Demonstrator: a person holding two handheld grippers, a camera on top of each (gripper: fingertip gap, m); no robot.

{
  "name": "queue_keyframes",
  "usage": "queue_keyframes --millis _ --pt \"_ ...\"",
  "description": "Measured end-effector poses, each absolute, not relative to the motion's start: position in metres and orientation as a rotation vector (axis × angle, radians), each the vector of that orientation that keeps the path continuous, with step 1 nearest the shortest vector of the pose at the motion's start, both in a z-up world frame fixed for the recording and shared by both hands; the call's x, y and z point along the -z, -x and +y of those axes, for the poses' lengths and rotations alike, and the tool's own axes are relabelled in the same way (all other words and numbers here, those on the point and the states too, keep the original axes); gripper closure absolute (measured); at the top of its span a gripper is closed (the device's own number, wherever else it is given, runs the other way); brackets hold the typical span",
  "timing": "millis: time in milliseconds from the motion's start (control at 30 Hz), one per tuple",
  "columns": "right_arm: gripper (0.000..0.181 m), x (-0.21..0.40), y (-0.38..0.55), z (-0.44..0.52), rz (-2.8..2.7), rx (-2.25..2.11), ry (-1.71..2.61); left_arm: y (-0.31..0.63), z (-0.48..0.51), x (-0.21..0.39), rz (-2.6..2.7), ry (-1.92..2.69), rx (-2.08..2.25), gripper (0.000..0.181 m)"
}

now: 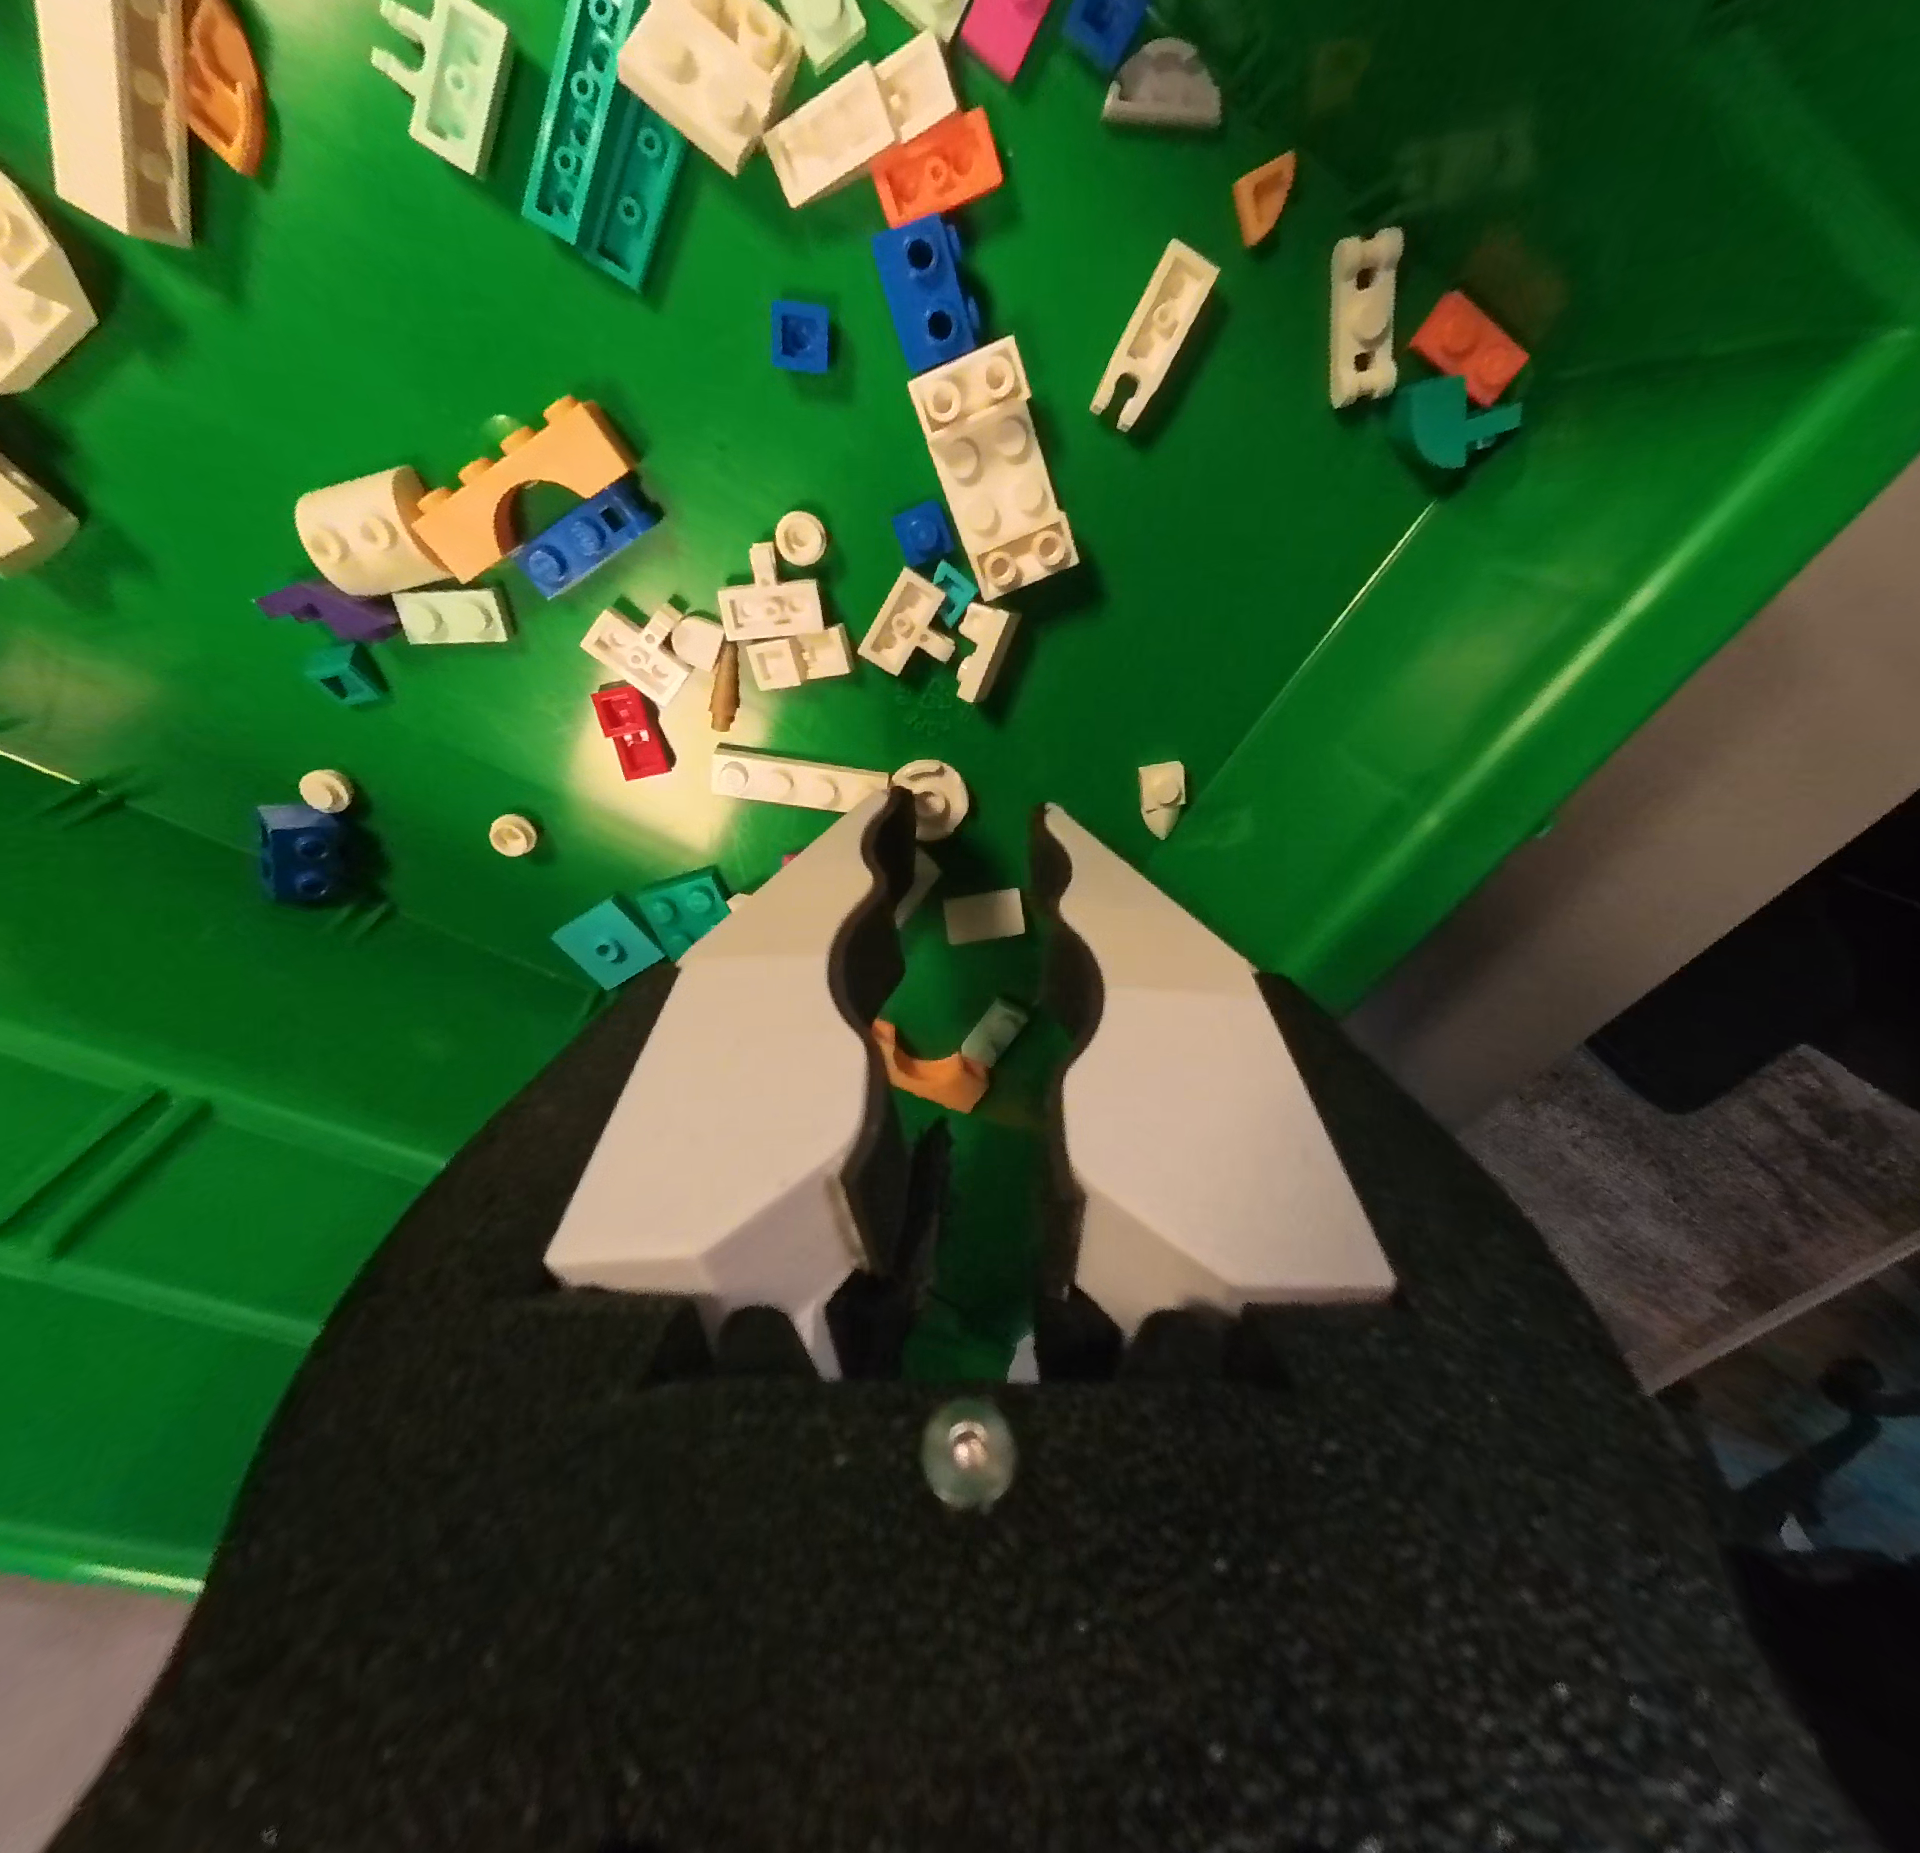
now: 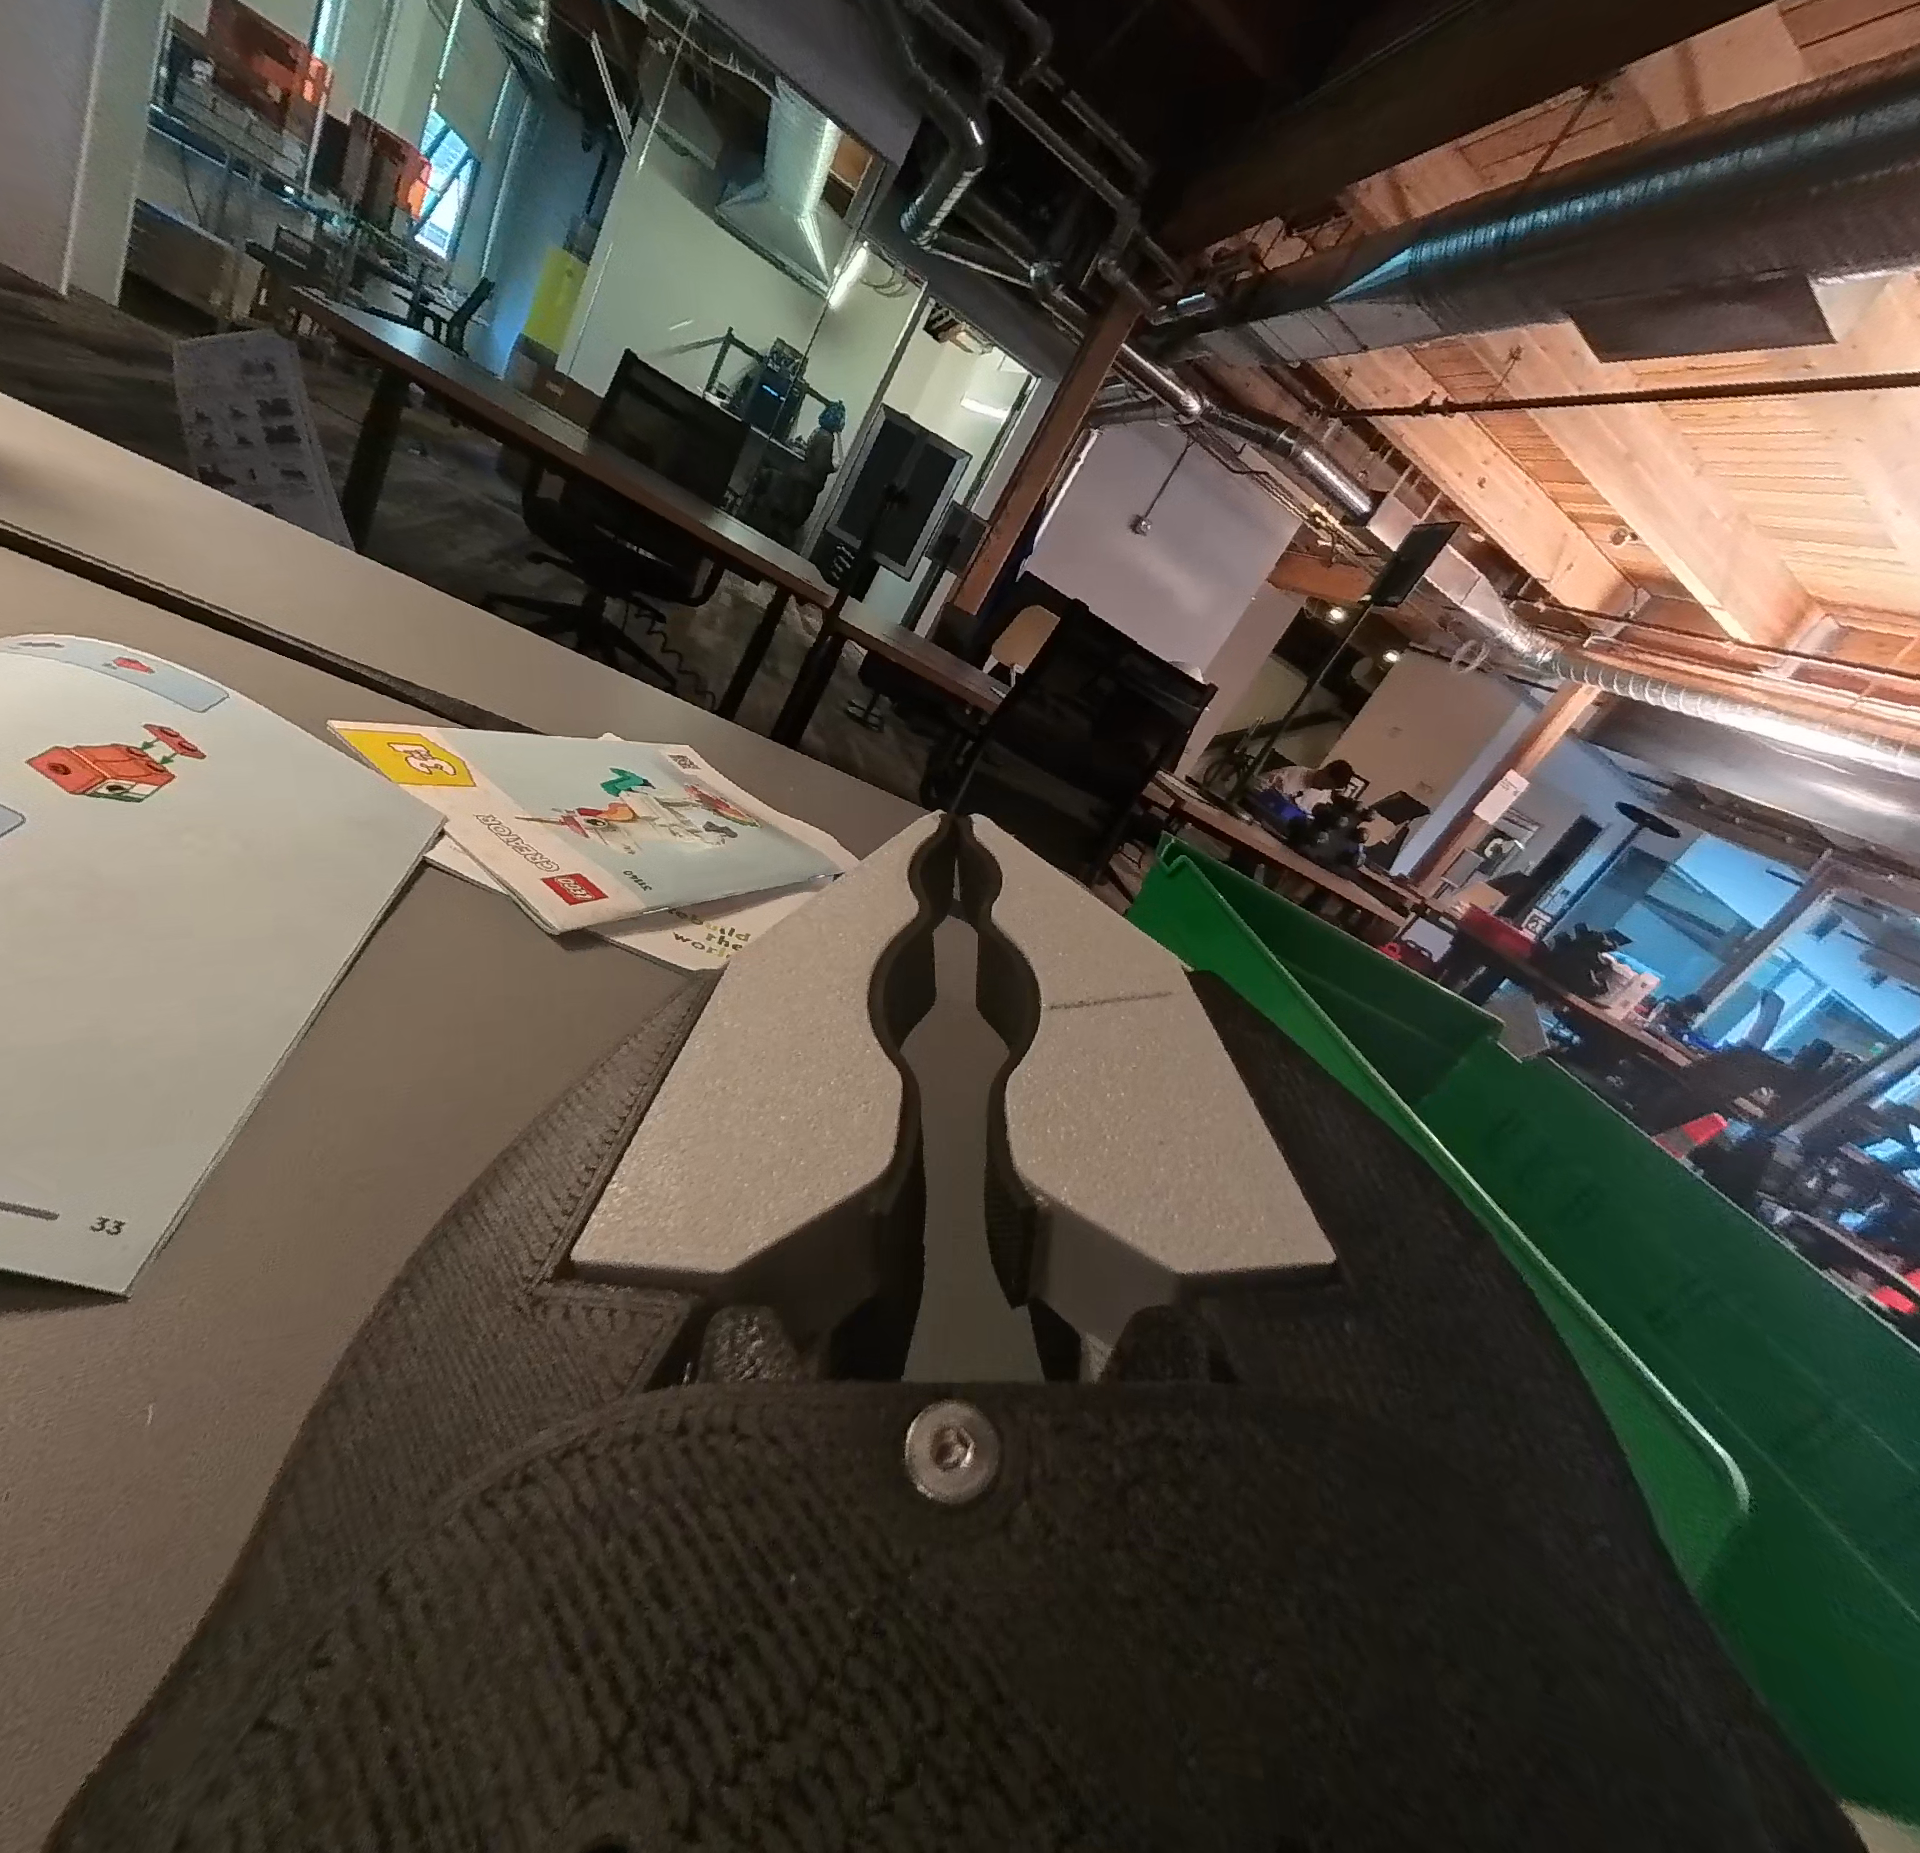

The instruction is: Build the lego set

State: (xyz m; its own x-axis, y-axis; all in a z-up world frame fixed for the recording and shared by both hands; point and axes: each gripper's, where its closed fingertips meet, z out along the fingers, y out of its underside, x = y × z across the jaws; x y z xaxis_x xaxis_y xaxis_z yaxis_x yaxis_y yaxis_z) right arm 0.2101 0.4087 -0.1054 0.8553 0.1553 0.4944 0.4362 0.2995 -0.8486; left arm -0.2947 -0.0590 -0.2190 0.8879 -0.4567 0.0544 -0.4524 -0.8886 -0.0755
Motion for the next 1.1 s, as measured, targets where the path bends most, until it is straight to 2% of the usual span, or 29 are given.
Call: queue_keyframes --millis 133,633,767,1100 --pt "0.181 0.105 -0.210 0.409 -0.549 0.195 1.269 0.300 -0.058 0.219 0.723 2.991 0.013 0.153" --pt "0.181 0.106 -0.210 0.409 -0.549 0.180 1.273 0.307 -0.055 0.217 0.557 2.996 0.013 0.152" --pt "0.181 0.106 -0.209 0.409 -0.549 0.178 1.272 0.311 -0.057 0.222 0.501 3.034 -0.019 0.141" --pt "0.181 0.106 -0.209 0.409 -0.550 0.174 1.273 0.313 -0.051 0.222 0.303 3.040 -0.039 0.150"
